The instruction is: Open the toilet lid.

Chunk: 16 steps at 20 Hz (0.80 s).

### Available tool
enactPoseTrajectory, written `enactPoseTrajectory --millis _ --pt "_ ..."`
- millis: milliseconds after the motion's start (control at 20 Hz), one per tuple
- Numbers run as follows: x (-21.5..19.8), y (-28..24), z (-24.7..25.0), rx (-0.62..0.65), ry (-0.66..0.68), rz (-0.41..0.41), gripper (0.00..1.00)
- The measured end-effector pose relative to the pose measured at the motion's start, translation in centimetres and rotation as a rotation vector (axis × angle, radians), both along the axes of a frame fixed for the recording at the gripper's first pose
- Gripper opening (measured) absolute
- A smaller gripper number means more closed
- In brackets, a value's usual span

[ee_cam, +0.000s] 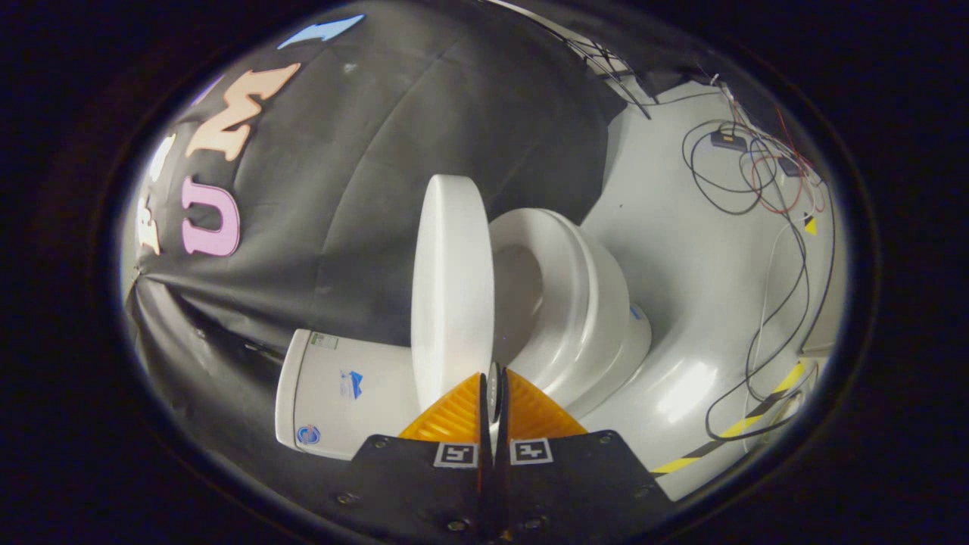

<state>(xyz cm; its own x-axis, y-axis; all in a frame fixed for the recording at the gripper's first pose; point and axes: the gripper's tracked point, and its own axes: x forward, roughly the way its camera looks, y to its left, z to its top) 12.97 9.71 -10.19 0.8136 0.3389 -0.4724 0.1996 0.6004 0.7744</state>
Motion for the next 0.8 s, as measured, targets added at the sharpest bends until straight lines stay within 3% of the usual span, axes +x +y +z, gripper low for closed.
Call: enactPoseTrajectory --millis 550,800 --pt "0.8 1.8 2.9 -0.039 -0.184 0.081 0.01" --pt "1.0 2.0 3.1 -0.118 -0.236 0.103 0.01"
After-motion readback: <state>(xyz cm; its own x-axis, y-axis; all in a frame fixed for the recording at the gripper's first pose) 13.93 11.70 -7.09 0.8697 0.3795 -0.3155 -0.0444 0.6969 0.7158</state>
